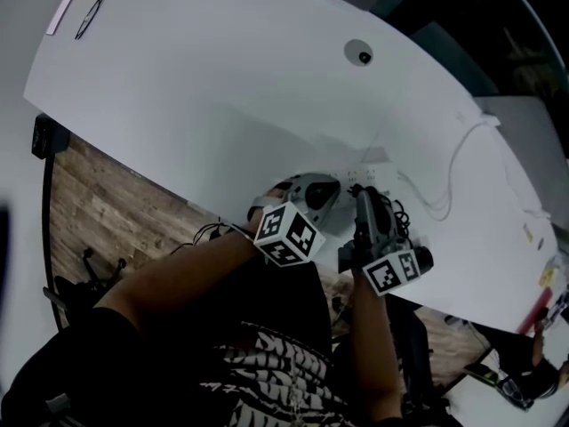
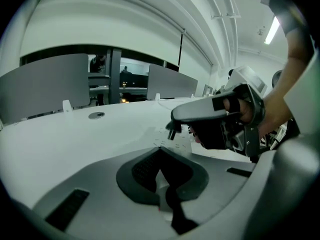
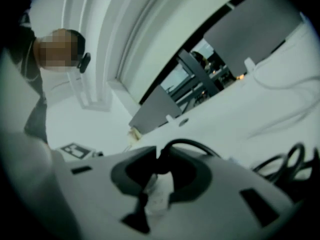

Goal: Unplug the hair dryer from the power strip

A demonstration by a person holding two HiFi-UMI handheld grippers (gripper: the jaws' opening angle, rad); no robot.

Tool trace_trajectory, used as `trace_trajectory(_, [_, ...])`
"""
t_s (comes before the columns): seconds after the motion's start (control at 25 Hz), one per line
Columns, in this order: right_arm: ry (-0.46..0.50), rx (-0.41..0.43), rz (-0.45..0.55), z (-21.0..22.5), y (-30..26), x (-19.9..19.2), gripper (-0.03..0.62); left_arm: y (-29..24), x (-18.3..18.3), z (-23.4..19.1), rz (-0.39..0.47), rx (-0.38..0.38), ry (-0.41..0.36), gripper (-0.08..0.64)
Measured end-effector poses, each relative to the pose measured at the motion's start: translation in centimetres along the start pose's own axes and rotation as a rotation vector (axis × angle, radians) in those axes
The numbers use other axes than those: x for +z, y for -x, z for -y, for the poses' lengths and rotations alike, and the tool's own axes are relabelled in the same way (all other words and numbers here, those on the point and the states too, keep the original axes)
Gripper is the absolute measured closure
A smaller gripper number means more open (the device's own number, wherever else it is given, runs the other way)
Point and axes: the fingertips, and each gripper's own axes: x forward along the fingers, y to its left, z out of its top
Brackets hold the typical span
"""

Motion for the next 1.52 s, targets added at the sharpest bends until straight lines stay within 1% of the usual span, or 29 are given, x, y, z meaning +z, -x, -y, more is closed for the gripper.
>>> trace_trajectory(0.08, [0.076,-0.068,0.041,0.4,0.2,1.0,0.502,0.1,0.1,-0.1,0.012,0.003,0.017,0.532])
trace_trajectory(0.16, [0.128,-0.101,0.025,1.0,-0.2,0.6,0.502,0.2,0.4,-0.2,0.027,0.002,0.029,0.532])
trace_trajectory(0.32, [0.114,-0.144,0.011,1.9,-0.9,0.2,0.502,0.3,0.7,-0.1,0.048,-0.005,0.007,0.532])
trace_trajectory(0.4, [0.123,-0.171,-0.004,2.0,-1.1,0.0,0.503,0.5,0.7,-0.1,0.052,0.0,-0.003,0.532])
trace_trajectory(0.56, [0.155,-0.237,-0.03,2.3,-1.4,-0.1,0.498,0.5,0.8,-0.3,0.071,0.002,0.026,0.532])
trace_trajectory(0.64, [0.214,-0.288,-0.038,2.3,-1.5,-0.2,0.489,0.6,0.9,-0.3,0.083,-0.01,0.054,0.532])
trace_trajectory(0.84, [0.455,-0.401,-0.06,0.7,-1.7,-1.4,0.486,1.2,0.7,-0.4,0.096,-0.049,0.123,0.532])
trace_trajectory(0.92, [0.514,-0.438,-0.074,0.5,-1.8,-1.7,0.483,1.4,0.6,-0.3,0.098,-0.06,0.122,0.532])
trace_trajectory(1.0, [0.577,-0.464,-0.112,0.6,-2.3,-1.8,0.477,1.4,0.6,0.0,0.097,-0.068,0.112,0.532])
trace_trajectory(1.08, [0.655,-0.478,-0.163,0.4,-2.9,-2.1,0.474,1.5,0.5,0.2,0.099,-0.067,0.106,0.532])
trace_trajectory(1.16, [0.697,-0.47,-0.182,0.2,-3.3,-2.3,0.472,1.6,0.5,0.2,0.102,-0.062,0.101,0.532])
trace_trajectory(1.24, [0.696,-0.455,-0.173,0.2,-3.2,-2.3,0.47,1.6,0.4,0.3,0.102,-0.065,0.095,0.532])
trace_trajectory(1.32, [0.698,-0.452,-0.171,0.3,-3.1,-2.4,0.47,1.7,0.5,0.4,0.118,-0.083,0.116,0.532])
trace_trajectory(1.36, [0.712,-0.453,-0.187,0.4,-3.1,-2.5,0.469,1.8,0.7,0.3,0.138,-0.098,0.142,0.532])
trace_trajectory(1.44, [0.732,-0.447,-0.255,1.0,-3.1,-3.4,0.461,2.2,1.1,-0.3,0.181,-0.125,0.193,0.532])
trace_trajectory(1.52, [0.689,-0.431,-0.296,1.6,-3.2,-4.2,0.457,2.5,1.2,-0.6,0.194,-0.143,0.202,0.532])
